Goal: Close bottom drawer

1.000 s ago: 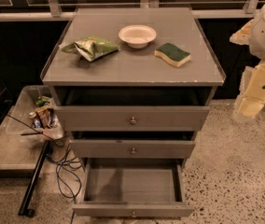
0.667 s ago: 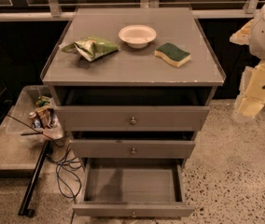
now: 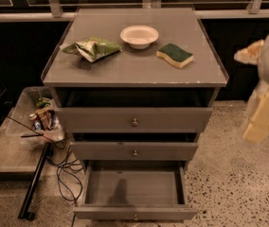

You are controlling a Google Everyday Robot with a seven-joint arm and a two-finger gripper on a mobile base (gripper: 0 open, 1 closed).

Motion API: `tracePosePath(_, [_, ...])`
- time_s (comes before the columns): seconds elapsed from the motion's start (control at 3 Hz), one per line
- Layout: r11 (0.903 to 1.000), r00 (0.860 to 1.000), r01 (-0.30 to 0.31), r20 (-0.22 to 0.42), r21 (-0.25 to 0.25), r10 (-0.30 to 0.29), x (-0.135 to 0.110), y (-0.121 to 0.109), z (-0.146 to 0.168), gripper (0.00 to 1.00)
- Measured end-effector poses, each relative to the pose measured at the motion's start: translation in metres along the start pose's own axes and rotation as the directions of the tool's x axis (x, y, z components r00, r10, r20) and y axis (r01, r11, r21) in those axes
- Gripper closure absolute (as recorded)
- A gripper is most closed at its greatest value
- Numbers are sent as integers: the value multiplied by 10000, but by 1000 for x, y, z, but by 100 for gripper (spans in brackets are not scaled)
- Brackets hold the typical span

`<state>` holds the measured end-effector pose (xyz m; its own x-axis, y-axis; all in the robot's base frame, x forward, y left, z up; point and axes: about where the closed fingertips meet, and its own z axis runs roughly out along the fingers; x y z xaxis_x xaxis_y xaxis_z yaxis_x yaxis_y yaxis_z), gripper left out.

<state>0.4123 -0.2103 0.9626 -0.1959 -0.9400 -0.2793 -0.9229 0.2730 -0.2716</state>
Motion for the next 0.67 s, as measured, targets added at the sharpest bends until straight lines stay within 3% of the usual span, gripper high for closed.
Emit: tracePosePath(0.67, [9988,9941,-495,967,20,491,39,65,73,41])
